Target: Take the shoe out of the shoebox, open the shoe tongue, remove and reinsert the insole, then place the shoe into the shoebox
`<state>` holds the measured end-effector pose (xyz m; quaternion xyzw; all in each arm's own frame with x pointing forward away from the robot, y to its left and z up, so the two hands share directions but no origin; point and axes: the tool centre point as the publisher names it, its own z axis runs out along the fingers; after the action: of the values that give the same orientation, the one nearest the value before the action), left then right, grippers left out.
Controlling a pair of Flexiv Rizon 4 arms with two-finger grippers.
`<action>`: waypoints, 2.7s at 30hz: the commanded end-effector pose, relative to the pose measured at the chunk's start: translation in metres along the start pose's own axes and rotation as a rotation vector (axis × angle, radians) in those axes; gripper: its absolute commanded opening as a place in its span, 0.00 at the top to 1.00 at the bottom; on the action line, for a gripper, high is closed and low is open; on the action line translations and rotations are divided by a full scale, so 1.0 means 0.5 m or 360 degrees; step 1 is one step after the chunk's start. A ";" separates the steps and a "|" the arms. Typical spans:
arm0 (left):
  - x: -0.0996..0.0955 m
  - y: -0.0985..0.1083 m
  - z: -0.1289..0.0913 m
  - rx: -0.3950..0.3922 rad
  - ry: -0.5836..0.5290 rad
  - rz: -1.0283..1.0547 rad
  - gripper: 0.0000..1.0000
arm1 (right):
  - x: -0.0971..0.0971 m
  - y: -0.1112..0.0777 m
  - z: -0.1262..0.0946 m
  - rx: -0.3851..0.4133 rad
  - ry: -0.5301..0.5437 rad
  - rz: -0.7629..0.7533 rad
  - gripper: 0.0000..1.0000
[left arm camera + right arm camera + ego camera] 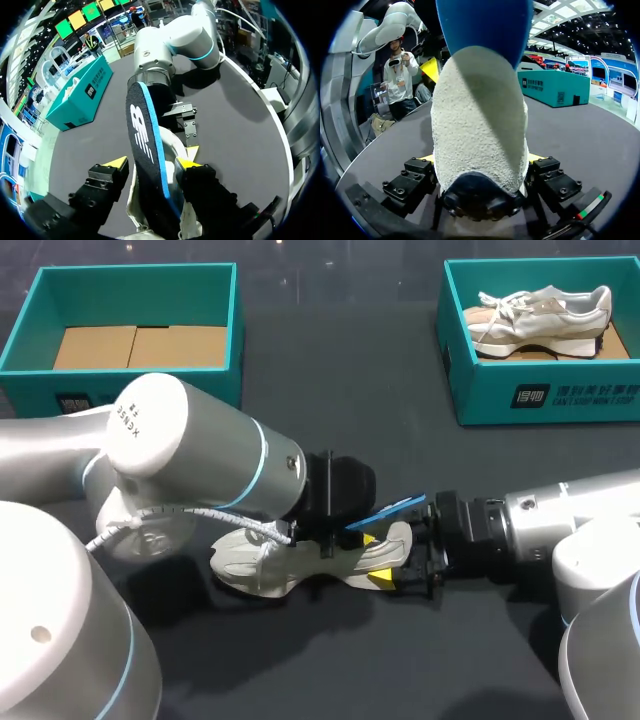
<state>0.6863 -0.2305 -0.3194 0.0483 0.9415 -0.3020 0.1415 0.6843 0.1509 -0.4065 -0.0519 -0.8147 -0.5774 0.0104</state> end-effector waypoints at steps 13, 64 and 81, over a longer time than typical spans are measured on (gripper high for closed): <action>-0.038 -0.008 0.001 0.0079 0.0060 -0.0078 1.00 | 0.001 0.000 0.003 0.0006 -0.0001 0.0000 1.00; -0.055 -0.320 -0.353 0.1248 0.0395 -0.0520 1.00 | 0.001 0.000 0.003 0.0006 -0.0001 0.0000 1.00; -0.051 -0.326 -0.424 0.1477 0.0415 -0.0760 1.00 | 0.001 0.000 0.003 0.0006 -0.0001 0.0000 1.00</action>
<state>0.6406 -0.2532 -0.0552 -0.0590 0.7448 -0.6591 -0.0857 0.6843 0.1509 -0.4065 -0.0519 -0.8147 -0.5774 0.0104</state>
